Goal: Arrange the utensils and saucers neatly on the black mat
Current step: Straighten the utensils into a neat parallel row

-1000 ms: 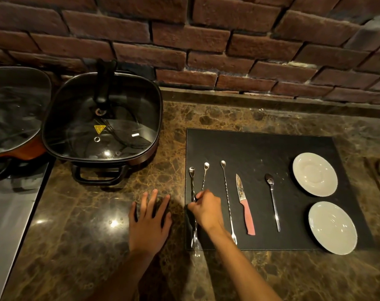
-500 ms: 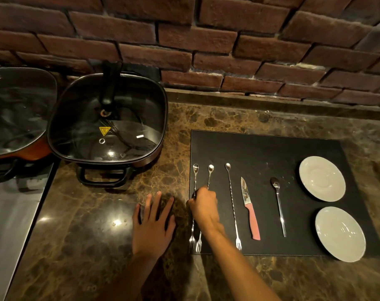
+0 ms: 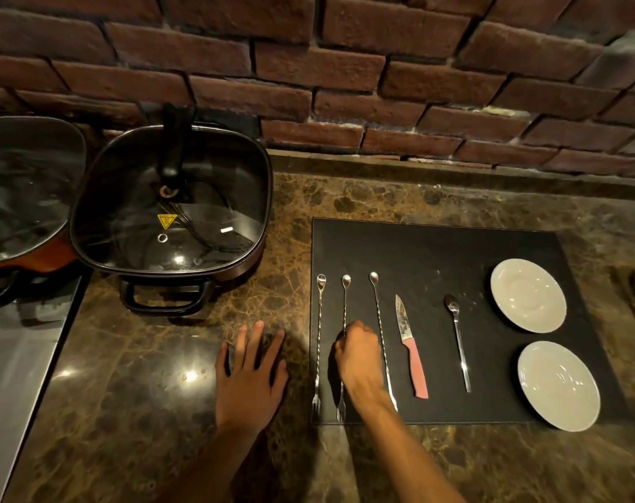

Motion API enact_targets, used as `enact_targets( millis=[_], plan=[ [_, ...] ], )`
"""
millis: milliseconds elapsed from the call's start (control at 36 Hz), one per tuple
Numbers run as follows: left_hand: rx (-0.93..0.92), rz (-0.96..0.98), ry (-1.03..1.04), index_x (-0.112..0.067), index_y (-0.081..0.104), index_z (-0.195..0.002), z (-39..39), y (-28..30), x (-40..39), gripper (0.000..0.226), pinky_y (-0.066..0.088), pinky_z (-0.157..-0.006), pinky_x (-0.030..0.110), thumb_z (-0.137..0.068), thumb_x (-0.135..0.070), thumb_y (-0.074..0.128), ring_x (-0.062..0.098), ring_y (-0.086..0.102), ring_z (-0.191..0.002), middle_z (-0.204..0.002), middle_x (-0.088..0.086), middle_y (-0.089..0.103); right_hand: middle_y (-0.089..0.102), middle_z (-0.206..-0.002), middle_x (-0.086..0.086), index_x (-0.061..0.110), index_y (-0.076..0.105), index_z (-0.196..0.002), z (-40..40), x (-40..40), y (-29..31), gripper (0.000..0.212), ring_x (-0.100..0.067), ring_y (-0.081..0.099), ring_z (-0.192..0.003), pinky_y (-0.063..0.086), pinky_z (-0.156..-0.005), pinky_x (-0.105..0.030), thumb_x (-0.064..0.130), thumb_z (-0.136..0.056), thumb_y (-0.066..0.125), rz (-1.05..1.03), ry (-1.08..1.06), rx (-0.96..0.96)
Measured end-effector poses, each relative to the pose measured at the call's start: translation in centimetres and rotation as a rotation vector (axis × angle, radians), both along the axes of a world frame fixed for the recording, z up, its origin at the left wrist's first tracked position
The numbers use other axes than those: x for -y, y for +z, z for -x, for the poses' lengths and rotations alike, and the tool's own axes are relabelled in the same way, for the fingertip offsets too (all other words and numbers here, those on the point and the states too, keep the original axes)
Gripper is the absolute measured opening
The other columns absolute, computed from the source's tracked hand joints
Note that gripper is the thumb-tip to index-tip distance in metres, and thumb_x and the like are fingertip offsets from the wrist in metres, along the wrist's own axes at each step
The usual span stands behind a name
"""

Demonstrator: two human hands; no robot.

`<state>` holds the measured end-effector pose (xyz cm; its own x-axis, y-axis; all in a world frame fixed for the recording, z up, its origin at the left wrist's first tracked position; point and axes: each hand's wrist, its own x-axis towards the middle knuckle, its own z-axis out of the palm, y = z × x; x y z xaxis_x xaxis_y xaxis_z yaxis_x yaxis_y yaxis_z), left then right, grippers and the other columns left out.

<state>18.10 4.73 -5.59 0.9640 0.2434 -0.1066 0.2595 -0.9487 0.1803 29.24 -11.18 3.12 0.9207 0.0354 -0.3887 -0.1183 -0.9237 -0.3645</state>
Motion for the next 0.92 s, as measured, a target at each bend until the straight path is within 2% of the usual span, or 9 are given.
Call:
enact_targets(
  millis=[278, 917],
  plan=[
    [-0.008, -0.008, 0.001, -0.037, 0.033, -0.156, 0.1, -0.7, -0.1, 0.057, 0.020, -0.122, 0.057, -0.101, -0.052, 0.026, 0.026, 0.020, -0.156, -0.168, 0.000, 0.024, 0.066, -0.108, -0.020, 0.000, 0.063, -0.106, -0.8, 1.5, -0.2, 0.020, -0.036, 0.064, -0.098, 0.052, -0.082, -0.038, 0.006, -0.090, 0.052, -0.051, -0.008, 0.006],
    [0.013, 0.008, -0.002, -0.036, 0.035, -0.155, 0.0, -0.4, -0.1, 0.056, 0.023, -0.120, 0.058, -0.102, -0.051, 0.026, 0.028, 0.027, -0.153, -0.166, 0.002, 0.031, 0.065, -0.110, -0.018, 0.000, 0.062, -0.110, -1.1, 1.1, -0.4, 0.021, -0.031, 0.065, -0.097, 0.055, -0.086, -0.038, 0.004, -0.091, 0.054, -0.064, 0.031, 0.021]
  ],
)
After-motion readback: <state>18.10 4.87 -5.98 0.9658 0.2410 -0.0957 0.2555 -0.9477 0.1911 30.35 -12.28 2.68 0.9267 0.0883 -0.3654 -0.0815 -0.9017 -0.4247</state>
